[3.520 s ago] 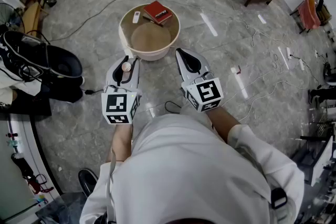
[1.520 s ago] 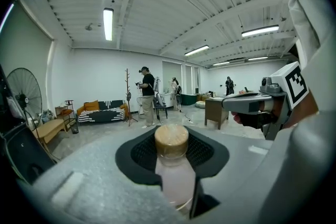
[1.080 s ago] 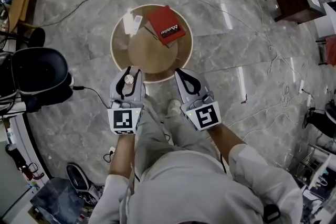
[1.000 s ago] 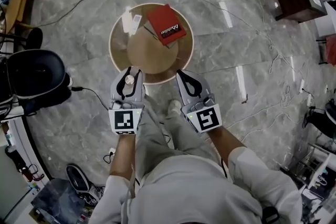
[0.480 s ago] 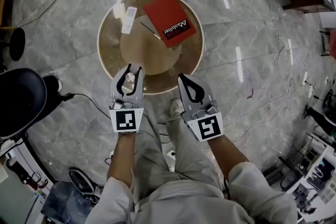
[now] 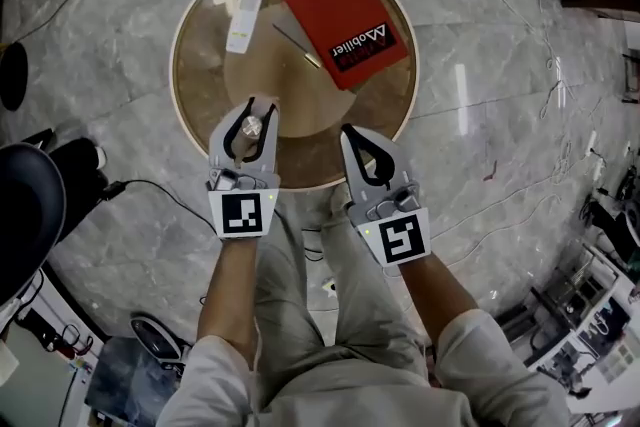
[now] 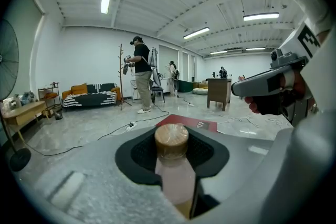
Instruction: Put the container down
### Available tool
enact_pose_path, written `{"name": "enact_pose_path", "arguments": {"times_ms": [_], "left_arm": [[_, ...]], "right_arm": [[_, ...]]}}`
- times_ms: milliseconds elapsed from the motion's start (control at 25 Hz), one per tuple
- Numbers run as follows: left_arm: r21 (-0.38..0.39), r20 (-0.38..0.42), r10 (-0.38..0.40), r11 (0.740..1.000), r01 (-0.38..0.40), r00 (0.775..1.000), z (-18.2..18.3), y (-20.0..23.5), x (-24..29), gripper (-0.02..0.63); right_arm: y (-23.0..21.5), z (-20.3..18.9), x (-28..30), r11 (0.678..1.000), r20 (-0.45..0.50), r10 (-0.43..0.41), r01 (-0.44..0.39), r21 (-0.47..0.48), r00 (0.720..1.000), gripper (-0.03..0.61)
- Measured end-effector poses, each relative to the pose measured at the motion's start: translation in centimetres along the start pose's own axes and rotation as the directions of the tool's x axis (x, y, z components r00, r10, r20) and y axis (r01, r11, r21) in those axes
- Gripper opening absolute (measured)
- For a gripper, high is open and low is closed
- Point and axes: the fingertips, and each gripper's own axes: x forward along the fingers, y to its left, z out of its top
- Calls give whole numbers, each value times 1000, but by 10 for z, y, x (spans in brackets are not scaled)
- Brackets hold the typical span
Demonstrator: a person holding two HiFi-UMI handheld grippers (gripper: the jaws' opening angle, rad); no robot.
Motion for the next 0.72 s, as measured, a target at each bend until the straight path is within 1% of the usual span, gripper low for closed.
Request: {"name": "enact_pose_path", "arguments": {"times_ms": [320, 520, 720], "left_arm": [[0, 6, -16, 1000, 16, 1000, -55, 3, 36, 117], [9, 3, -32, 999, 32, 999, -83, 1, 56, 118], [-7, -3, -35, 999, 35, 999, -106, 3, 71, 118]], "right_arm": [[-9, -47, 32, 1000, 0, 6, -6, -5, 1000, 3], [-15, -76, 44, 1000, -12, 10, -10, -9, 1000, 3], [-21, -96, 54, 1000, -23, 15, -16, -7, 1000, 3]]}}
